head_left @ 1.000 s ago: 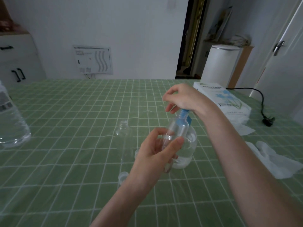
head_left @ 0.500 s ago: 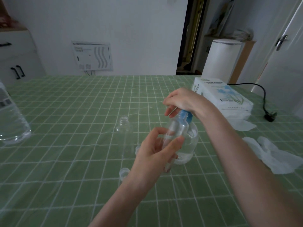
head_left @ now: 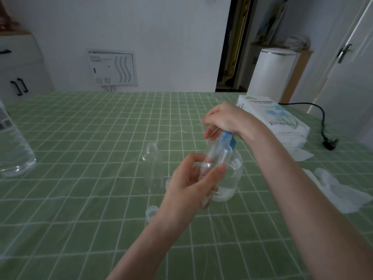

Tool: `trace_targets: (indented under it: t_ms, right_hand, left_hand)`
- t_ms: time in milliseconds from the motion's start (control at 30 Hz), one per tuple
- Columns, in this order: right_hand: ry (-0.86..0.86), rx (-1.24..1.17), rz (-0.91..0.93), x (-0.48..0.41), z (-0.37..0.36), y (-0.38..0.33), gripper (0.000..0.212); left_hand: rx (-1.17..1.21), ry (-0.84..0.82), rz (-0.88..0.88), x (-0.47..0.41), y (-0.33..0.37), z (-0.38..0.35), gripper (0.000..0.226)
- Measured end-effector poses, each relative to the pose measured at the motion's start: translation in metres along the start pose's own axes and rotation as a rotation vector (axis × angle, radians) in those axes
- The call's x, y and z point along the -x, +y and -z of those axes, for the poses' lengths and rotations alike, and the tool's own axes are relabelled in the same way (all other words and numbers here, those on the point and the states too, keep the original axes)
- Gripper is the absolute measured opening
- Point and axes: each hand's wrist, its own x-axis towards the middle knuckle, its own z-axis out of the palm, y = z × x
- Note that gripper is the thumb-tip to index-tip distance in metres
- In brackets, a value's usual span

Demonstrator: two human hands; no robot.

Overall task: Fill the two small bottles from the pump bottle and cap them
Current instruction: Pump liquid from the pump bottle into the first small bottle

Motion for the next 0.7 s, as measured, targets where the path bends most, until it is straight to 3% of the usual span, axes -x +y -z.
trace_targets:
  t_ms: [467,700]
  right_hand:
    - [0.045,0.064,0.028,-0.003,0.007,-0.002,0.043]
    - [-0.015,0.028,-0.006,0.000,0.003,-0.002,0.027]
  left_hand:
    - [0.000,-0.018,0.006,-0.002,0.001,0.000,0.035]
    - [0.022,-0.028,0.004,-0.001,-0.001,0.000,0.029]
